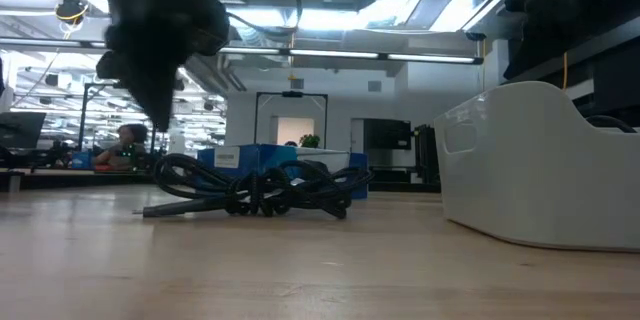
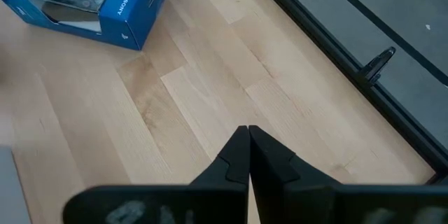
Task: Pick and place USB-C Cables
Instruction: Put the black usb cable into the gray bin
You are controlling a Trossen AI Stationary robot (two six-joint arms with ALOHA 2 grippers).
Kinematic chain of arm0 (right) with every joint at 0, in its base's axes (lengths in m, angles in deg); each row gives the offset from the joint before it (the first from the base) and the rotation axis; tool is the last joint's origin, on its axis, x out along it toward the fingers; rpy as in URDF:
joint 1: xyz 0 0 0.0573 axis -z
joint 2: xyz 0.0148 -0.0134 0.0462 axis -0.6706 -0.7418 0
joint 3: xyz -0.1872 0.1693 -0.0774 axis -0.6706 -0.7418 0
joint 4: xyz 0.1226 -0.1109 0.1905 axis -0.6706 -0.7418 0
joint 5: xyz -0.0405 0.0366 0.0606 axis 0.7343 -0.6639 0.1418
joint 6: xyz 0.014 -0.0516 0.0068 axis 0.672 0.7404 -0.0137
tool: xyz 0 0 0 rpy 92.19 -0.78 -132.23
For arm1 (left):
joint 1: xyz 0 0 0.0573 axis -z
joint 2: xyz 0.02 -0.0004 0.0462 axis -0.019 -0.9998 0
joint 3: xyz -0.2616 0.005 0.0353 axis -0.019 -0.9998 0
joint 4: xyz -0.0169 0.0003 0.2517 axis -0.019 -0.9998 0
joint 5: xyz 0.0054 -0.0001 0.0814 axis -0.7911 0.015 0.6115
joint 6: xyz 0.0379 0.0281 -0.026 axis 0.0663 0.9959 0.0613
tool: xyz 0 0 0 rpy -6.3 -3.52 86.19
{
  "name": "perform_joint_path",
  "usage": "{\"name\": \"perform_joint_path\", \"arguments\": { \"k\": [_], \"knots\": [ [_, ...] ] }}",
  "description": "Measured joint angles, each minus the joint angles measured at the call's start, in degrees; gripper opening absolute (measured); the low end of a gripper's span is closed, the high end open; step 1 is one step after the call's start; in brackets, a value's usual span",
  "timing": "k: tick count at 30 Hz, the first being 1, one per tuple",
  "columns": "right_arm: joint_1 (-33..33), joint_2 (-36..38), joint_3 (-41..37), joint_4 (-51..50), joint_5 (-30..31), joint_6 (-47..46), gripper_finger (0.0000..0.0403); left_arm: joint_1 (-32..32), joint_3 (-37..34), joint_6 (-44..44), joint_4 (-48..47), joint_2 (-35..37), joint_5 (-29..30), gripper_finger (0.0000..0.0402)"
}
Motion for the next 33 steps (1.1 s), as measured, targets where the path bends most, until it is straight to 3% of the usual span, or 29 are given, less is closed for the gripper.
{"name": "perform_joint_path", "arguments": {
  "k": [4, 9, 15, 18, 22, 27, 33],
  "knots": [
    [0.0, 0.0, 0.0, 0.3, 0.0, -0.7, 0.0007, 0.6, 0.0, 11.8, -2.0, 0.1, -4.9, 0.0000],
    [0.0, 0.0, 0.0, 5.1, -0.7, -8.5, 0.0007, 0.7, 0.0, 16.5, -4.6, 0.1, -3.8, 0.0000],
    [-1.2, -3.7, 0.0, 21.0, -9.9, -10.6, 0.0007, 0.7, 0.0, 20.4, -7.2, 0.8, -3.3, 0.0000],
    [-3.8, -8.8, 0.0, 32.4, -17.0, -10.6, 0.0007, 0.7, 0.0, 20.5, -7.3, 2.6, -2.1, 0.0000],
    [-7.5, -18.1, 0.1, 43.8, -20.1, -9.0, 0.0007, 1.7, 0.0, 20.5, -7.4, 6.9, 1.5, 0.0000],
    [-10.1, -31.5, 4.3, 46.2, -20.1, -8.9, 0.0007, 3.8, 0.0, 20.6, -6.9, 12.0, 7.2, 0.0000],
    [-14.1, -47.4, 15.3, 45.8, -20.9, -5.5, 0.0007, 5.7, 0.0, 20.6, -5.4, 15.0, 12.3, 0.0000]
  ]
}}
